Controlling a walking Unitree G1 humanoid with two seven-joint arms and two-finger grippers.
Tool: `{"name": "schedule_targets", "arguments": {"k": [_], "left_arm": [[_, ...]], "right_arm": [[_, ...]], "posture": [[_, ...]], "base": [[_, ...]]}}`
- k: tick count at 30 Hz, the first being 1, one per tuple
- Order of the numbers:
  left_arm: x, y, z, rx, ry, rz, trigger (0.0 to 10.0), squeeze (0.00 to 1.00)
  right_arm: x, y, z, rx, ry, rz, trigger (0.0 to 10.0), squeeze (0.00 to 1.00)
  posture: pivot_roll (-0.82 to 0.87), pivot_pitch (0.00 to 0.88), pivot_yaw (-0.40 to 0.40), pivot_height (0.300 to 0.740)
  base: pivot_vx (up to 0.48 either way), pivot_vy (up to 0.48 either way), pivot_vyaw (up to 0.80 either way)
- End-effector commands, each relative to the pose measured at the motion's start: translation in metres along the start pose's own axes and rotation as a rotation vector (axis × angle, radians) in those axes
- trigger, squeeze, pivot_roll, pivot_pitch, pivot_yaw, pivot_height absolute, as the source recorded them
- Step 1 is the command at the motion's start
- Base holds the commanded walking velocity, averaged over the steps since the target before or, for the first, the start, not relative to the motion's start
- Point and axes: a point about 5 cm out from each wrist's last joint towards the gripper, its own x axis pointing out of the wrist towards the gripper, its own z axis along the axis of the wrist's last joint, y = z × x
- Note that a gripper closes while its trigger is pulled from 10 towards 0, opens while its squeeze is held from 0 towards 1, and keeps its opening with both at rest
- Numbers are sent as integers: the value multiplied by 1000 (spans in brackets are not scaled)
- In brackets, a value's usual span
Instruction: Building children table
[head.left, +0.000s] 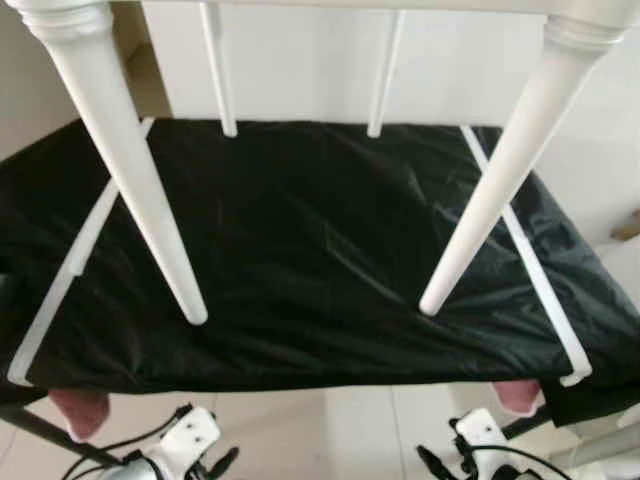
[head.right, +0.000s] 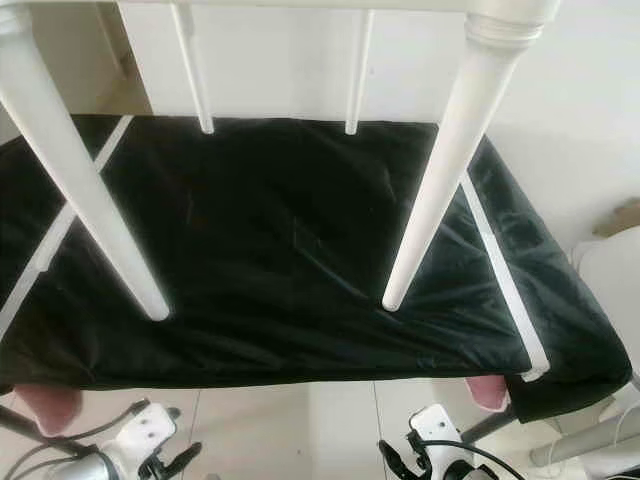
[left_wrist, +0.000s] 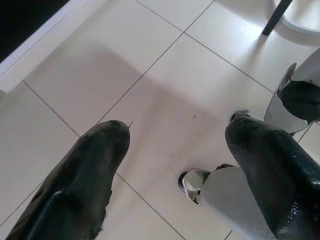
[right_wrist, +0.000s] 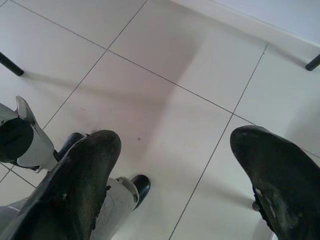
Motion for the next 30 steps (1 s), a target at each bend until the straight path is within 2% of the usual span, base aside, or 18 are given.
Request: {"name": "schedule_targets", "arguments": {"k": [1, 4, 6, 9, 12, 15, 18, 21, 24, 26, 27, 28, 30], "left_arm": [[-1, 0, -3, 17, 15, 21, 10000, 0], [2, 8, 3, 147, 28, 44, 10000, 0], [2, 9, 4, 164, 28, 48, 10000, 0], [6, 8, 3, 144, 29, 92, 10000, 0], [8, 8, 4, 135, 20, 125, 10000, 0], [12, 9, 6, 134, 18, 190, 10000, 0], [15, 8, 3, 149, 55, 199, 10000, 0], [19, 9, 5, 89, 42, 265, 10000, 0], [23, 9, 5, 24, 51, 305, 10000, 0], [24, 9, 4, 10, 60, 320, 10000, 0], [26, 8, 2, -13, 93, 325, 10000, 0], [29, 5, -5, -58, 167, 334, 10000, 0], [29, 4, -6, -68, 184, 335, 10000, 0]], "right_arm": [[0, 2, -3, 12, 7, -3, 10000, 0], [5, 0, -6, 22, 29, -9, 10000, 0], [5, 0, -6, 21, 33, -15, 10000, 0], [6, -3, -13, 25, 89, -48, 10000, 0], [6, -3, -17, 70, 104, -75, 10000, 0], [8, -4, -25, 146, 166, -127, 10000, 0], [10, -3, -28, 176, 186, -166, 10000, 0], [15, 1, -29, 236, 196, -187, 10000, 0], [20, 4, -28, 259, 195, -205, 10000, 0], [22, 5, -28, 270, 198, -217, 10000, 0], [23, 7, -28, 297, 194, -226, 10000, 0], [24, 8, -30, 309, 209, -255, 10000, 0], [24, 8, -30, 309, 214, -262, 10000, 0]], "posture": [[22, 64, -6, 740], [22, 75, -8, 740], [22, 75, -8, 740], [15, 77, -8, 740], [12, 81, -10, 740], [9, 84, -10, 740], [8, 86, -10, 740], [10, 91, -6, 740], [7, 92, -5, 740], [7, 92, -5, 740], [11, 93, -2, 740], [10, 94, 1, 740], [10, 94, 1, 740]], "base": [[0, 0, 0], [0, 0, 0], [0, 0, 0], [0, 0, 0], [0, 0, 0], [0, 0, 0], [0, 0, 0], [0, 0, 0], [0, 0, 0], [0, 0, 0], [0, 0, 0], [0, 0, 0], [0, 0, 0]]}}
